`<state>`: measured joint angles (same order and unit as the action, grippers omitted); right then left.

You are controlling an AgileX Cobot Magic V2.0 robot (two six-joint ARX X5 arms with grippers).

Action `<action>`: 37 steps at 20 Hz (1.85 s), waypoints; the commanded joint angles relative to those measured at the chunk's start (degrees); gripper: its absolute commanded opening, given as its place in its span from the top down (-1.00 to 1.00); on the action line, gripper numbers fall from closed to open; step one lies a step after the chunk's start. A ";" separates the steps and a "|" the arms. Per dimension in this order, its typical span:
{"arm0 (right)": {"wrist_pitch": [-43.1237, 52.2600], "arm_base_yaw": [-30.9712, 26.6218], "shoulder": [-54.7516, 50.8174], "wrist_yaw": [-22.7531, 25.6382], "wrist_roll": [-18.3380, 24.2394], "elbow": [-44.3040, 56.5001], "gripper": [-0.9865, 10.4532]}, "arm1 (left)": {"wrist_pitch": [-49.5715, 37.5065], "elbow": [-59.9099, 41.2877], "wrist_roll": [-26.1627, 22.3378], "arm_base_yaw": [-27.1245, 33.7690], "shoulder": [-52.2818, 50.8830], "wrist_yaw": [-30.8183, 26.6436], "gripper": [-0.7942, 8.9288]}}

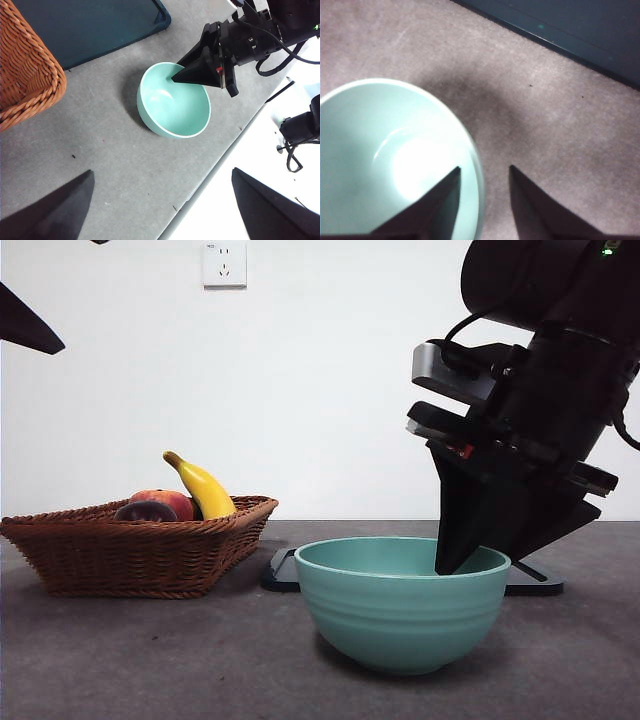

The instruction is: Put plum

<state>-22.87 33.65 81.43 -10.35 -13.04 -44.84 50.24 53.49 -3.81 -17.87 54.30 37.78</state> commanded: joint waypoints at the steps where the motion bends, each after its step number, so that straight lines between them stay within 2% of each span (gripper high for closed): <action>1: 0.22 0.44 0.44 0.09 -1.27 -0.44 0.53 | -0.11 0.46 -1.11 -0.20 0.35 0.37 -0.06; 5: -2.29 0.33 -3.93 0.37 -1.01 -2.82 0.53 | -0.11 0.46 -1.11 -0.20 0.35 0.37 -0.06; 14: -15.65 -0.15 -20.35 -0.50 4.96 -11.34 0.53 | -0.11 0.46 -1.09 -0.20 0.35 0.37 -0.06; 20: -21.64 -0.13 -31.36 -2.03 5.03 -12.09 0.53 | -0.11 0.46 -1.09 -0.20 0.35 0.37 -0.06; 22: -25.09 -0.13 -33.92 -4.33 4.66 -12.09 0.53 | -0.09 0.46 -1.09 -0.20 0.35 0.37 -0.06; 26: -33.03 -0.13 -35.80 -10.93 4.66 -12.07 0.53 | -0.11 0.46 -1.09 -0.20 0.35 0.37 -0.06; 37: -34.18 -0.04 -35.85 -11.30 4.70 -12.07 0.53 | -0.07 0.46 -1.09 -0.20 0.35 0.37 -0.06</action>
<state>-57.36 33.28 45.23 -21.41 -8.78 -56.03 50.54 53.49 -3.84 -17.87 54.30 37.78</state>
